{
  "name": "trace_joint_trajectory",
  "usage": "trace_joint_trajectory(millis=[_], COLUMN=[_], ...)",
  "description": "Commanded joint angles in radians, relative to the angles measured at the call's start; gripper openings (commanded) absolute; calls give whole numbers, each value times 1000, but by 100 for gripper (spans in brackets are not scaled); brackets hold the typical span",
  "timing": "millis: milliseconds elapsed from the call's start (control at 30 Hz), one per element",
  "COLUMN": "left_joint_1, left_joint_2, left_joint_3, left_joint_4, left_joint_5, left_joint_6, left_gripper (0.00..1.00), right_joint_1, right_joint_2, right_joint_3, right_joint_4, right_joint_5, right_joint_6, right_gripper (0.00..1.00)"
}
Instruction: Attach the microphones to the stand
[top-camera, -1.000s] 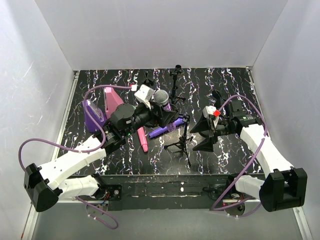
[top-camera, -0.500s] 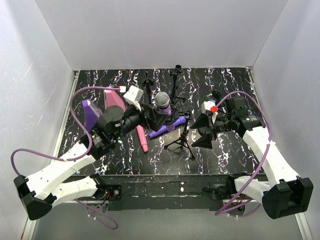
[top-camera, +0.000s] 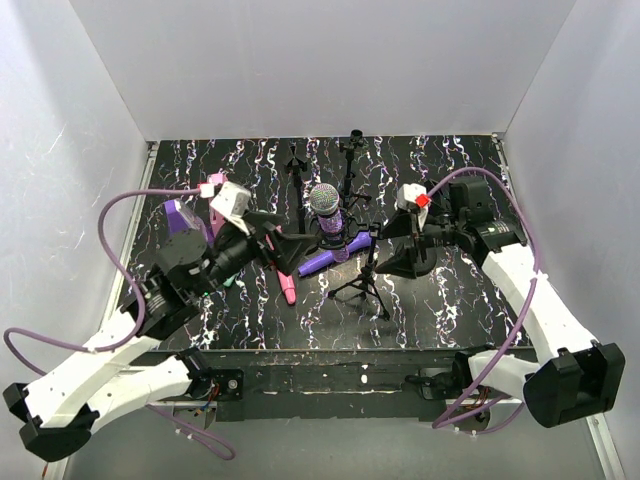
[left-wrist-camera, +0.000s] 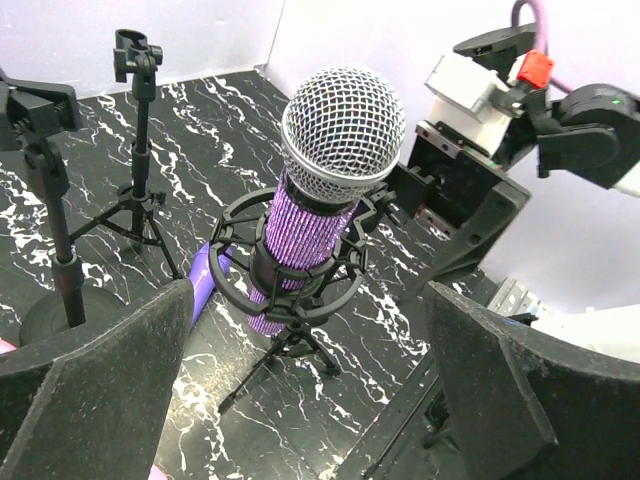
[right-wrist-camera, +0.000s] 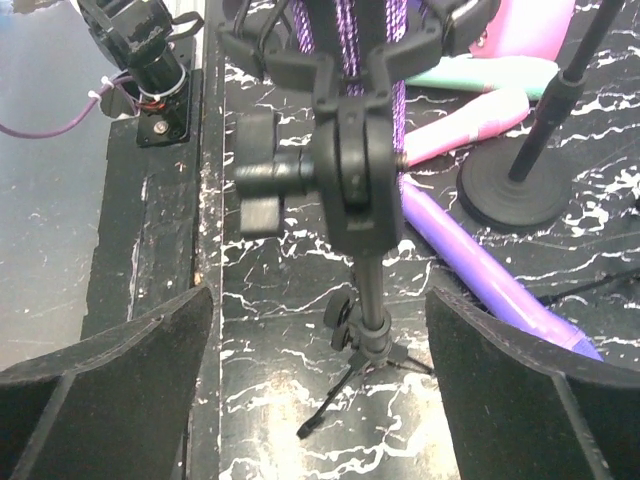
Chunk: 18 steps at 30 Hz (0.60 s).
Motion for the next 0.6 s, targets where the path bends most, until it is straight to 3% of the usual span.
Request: trace_joint_trajectory(millis=[0, 133, 267, 400, 567], left_joint_1=[-3, -3, -3, -3, -3], left_joint_2=[-85, -134, -159, -165, -168], left_joint_3=[-36, -57, -59, -57, -54], left_joint_4=[-56, -82, -113, -125, -131], left_joint_5=[-35, -56, -71, -76, -76], left_joint_6=[-26, -48, -49, -46, -45], left_gripper=[98, 98, 98, 98, 98], right_joint_1=[44, 65, 68, 71, 73], right_joint_2=[29, 55, 75, 92, 99], right_joint_3=[45, 40, 37, 26, 28], right_joint_4=[153, 234, 292, 325, 338], right_joint_5=[23, 52, 46, 17, -8], right_joint_6=[79, 127, 159, 162, 151], right_gripper=[91, 85, 71, 36, 5])
